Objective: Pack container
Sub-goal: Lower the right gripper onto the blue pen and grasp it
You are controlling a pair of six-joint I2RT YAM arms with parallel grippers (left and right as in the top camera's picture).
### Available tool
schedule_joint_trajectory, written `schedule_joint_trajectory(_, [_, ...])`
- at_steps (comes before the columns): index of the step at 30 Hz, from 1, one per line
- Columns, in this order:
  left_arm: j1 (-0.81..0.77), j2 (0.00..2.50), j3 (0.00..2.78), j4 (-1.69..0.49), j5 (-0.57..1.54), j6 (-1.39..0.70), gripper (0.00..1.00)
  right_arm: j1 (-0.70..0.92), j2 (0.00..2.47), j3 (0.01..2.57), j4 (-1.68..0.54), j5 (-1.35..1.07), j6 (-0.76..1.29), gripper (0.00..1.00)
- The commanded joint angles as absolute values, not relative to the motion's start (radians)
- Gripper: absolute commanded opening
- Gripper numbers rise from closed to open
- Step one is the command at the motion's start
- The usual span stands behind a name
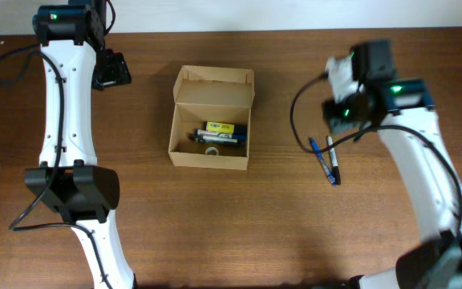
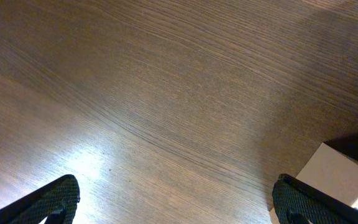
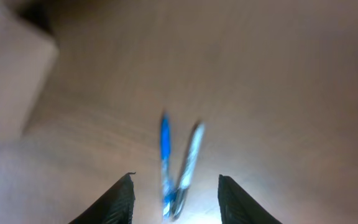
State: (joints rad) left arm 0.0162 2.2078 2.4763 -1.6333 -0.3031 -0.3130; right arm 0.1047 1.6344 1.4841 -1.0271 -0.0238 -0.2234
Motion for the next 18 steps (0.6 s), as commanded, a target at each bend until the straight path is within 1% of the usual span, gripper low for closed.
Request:
schedule_joint_trajectory(1, [0.016,2.204,2.471,-1.631,-0.303,-0.308,1.0,0.097,1.649,1.365,-0.997,-0.101,-0.16,0.46])
schedule_joint_trajectory(7, [0.016,2.204,2.471,-1.632,-0.303,-0.308,1.0,0.09,1.714,1.23,-0.905,-0.094,-0.148,0.47])
schedule_joint_trajectory(18, [0.016,2.204,2.471,-1.632,-0.303,-0.308,1.0,0.078,1.867,1.224,-0.867,-0.093,-0.152,0.46])
